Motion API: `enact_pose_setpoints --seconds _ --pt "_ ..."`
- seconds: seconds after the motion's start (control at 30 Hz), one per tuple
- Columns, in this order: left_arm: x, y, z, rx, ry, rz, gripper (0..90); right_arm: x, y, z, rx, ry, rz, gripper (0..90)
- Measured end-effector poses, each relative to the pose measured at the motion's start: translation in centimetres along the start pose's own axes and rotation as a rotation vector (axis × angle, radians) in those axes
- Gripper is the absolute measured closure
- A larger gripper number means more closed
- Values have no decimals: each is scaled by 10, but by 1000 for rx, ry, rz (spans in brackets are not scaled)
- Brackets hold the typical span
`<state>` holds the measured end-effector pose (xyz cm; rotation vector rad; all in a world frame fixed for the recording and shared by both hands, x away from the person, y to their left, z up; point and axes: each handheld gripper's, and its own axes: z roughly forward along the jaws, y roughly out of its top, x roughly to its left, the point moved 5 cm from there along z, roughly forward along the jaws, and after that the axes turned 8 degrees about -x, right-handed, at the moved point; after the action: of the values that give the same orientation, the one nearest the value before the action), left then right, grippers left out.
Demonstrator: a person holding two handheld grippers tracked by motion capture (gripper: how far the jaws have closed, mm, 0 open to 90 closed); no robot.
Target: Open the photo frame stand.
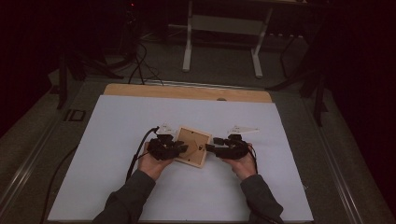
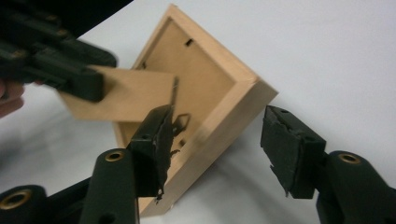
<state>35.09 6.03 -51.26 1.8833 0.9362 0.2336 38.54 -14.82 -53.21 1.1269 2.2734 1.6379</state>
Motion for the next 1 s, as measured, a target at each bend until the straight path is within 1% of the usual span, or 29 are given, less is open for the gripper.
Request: enact_pose_setpoints --seconds 0.1,0.2,0.23,0.27,0.3,0.33,0.37,0.43,0.47,0.5,0.53,0.57,0.6,0.67,0.7,0.73,0.8,0.93,1.0 --pt "-1 -1 -1 -6 1 8 726 -5 1 5 1 1 38 398" --pt "-1 -1 -1 -11 2 14 726 -6 1 10 9 14 50 389" --pt "-2 -2 -1 -14 0 28 726 -6 1 11 14 18 52 386" --pt "-2 -2 -1 -14 0 28 726 -6 2 13 14 23 56 388" --pt "-3 -2 -2 -19 -2 44 726 -6 2 13 14 23 56 388" --pt "-4 -3 -3 -24 -4 58 728 -5 3 14 9 38 62 396" --pt "-4 -3 -3 -24 -4 58 729 -4 4 15 7 42 61 397" --pt "-5 -4 -5 -24 -8 71 730 -3 5 14 1 51 63 406" --pt "-4 -5 -6 -21 -11 70 730 -3 5 13 -9 54 70 447" --pt "-4 -5 -6 -19 -18 63 730 -3 6 12 -13 53 66 469" --pt "-4 -5 -6 -19 -18 63 732 -3 6 12 -13 53 66 469" --pt "-2 -7 -8 -8 -28 59 732 -2 6 9 -24 55 56 529" --pt "-2 -8 -8 -7 -28 58 729 -2 7 9 -31 60 55 537" --pt "-2 -9 -9 -5 -34 54 722 1 7 7 -31 62 44 542" --pt "-2 -10 -8 4 -32 60 707 3 8 7 -35 60 32 545" --pt "-2 -12 -7 31 -28 80 693 4 8 6 -36 60 25 547" --pt "-3 -14 -5 43 -24 90 669 7 9 5 -39 58 8 551" --pt "-4 -14 -4 49 -30 87 669 10 9 3 -43 54 -11 557" --pt "-5 -14 -5 46 -39 93 686 13 9 2 -49 50 -19 562"
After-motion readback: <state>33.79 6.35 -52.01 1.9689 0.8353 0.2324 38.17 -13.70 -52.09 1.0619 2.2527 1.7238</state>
